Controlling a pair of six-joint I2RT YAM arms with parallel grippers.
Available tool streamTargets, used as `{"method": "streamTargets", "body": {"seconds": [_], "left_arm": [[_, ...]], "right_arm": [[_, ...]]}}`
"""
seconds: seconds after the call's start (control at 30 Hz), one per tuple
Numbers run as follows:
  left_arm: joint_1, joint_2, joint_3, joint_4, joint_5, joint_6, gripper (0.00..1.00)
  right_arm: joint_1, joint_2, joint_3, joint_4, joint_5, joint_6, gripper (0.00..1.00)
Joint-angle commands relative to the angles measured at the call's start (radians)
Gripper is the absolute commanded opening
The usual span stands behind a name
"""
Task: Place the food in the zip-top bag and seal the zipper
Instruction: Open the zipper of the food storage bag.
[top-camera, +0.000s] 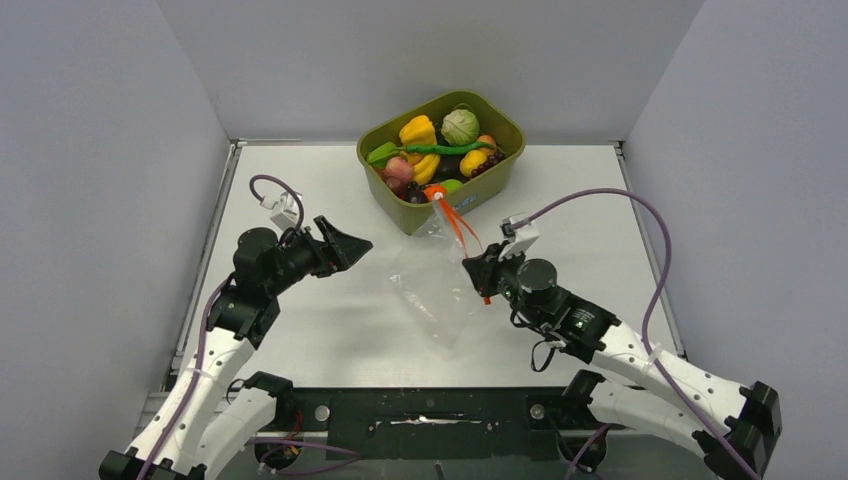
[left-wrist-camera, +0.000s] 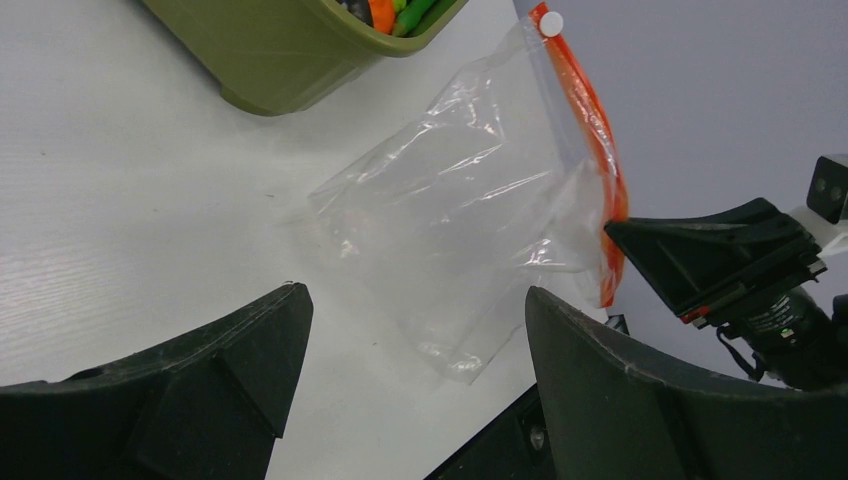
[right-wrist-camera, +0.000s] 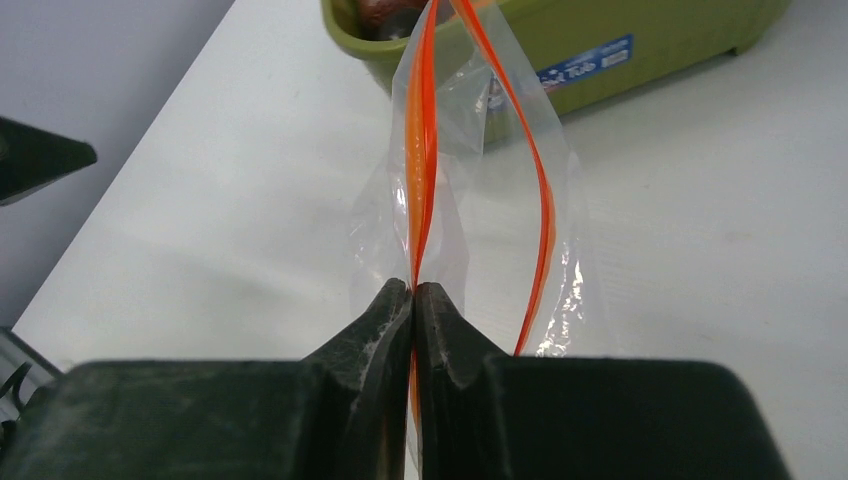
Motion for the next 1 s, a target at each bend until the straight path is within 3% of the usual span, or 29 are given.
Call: {"method": "streamTargets", "body": {"seconds": [0.0, 0.27, 0.83, 0.93, 0.97], "left_arm": [[-0.004, 0.005, 0.019, 0.055, 0.019, -0.046, 0.75], [-0.005, 0.015, -0.025, 0.144, 0.087, -0.171, 0.71], [-0.005, 0.102, -0.115, 0.246, 0.141, -0.285, 0.70], [-0.006, 0.102, -0.117, 0.239, 0.133, -0.283, 0.65], [-0.005, 0.100, -0.118, 0.236, 0.128, -0.281, 0.58]], "right_arm": [[0.155, 0.114, 0.078, 0.141, 0.187, -0.038, 0.04], [0.336, 0.331, 0.211, 0.191, 0.325, -0.096, 0.04], [0.414, 0.544, 0.342, 0.246, 0.255, -0.121, 0.04], [0.429, 0.564, 0.356, 0.242, 0.262, -0.133, 0.05], [0.431, 0.567, 0.357, 0.241, 0.266, -0.134, 0.05]]}}
